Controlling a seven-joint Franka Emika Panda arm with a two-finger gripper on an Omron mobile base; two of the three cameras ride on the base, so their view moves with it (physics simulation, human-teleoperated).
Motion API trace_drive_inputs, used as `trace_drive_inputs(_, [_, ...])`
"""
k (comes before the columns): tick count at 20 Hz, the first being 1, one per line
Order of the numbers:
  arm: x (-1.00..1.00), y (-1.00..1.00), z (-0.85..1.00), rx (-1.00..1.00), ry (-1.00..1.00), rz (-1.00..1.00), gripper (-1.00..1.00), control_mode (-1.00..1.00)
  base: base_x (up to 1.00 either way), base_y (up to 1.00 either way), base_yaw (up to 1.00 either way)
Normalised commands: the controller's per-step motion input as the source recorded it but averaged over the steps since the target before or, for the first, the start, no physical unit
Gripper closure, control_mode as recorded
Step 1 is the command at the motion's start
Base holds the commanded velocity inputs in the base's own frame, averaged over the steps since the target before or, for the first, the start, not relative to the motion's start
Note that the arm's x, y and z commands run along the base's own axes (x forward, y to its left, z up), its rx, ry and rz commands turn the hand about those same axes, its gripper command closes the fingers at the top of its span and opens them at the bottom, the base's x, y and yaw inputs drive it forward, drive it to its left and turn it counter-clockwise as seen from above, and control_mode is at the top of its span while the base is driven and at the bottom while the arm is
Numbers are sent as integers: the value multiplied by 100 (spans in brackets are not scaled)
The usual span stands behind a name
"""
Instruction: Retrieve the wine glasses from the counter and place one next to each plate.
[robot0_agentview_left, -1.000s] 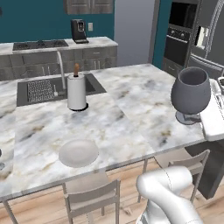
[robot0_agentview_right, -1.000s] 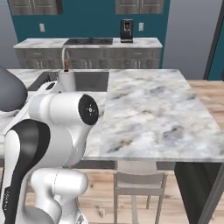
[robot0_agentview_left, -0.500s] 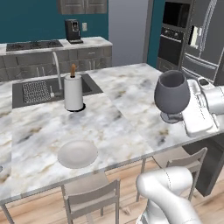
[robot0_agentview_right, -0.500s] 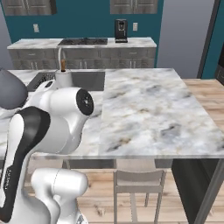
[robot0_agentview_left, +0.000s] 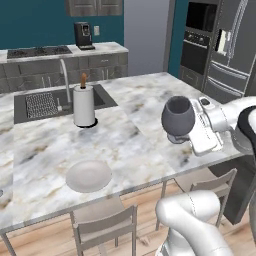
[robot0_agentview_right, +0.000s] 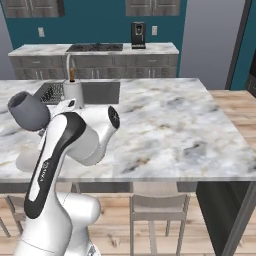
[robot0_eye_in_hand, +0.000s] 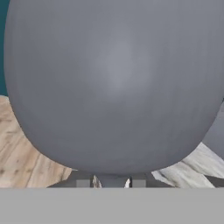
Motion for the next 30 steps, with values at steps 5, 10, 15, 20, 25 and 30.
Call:
trace_drive_inputs(5, [74, 38, -95, -2, 5, 3, 100, -100, 0, 0, 0])
trace_drive_inputs(10, [65, 47, -86, 0, 2, -5, 100, -100, 0, 0, 0])
trace_drive_inputs(15, [64, 30, -97, 0, 11, -10, 100, -100, 0, 0, 0])
trace_drive_inputs(20, [69, 5, -70, 0, 20, -10, 100, -100, 0, 0, 0])
trace_drive_inputs(25, [59, 0, -33, 0, 21, -1, 100, -100, 0, 0, 0])
trace_drive_inputs(30, [36, 0, -27, 0, 6, 7, 100, -100, 0, 0, 0])
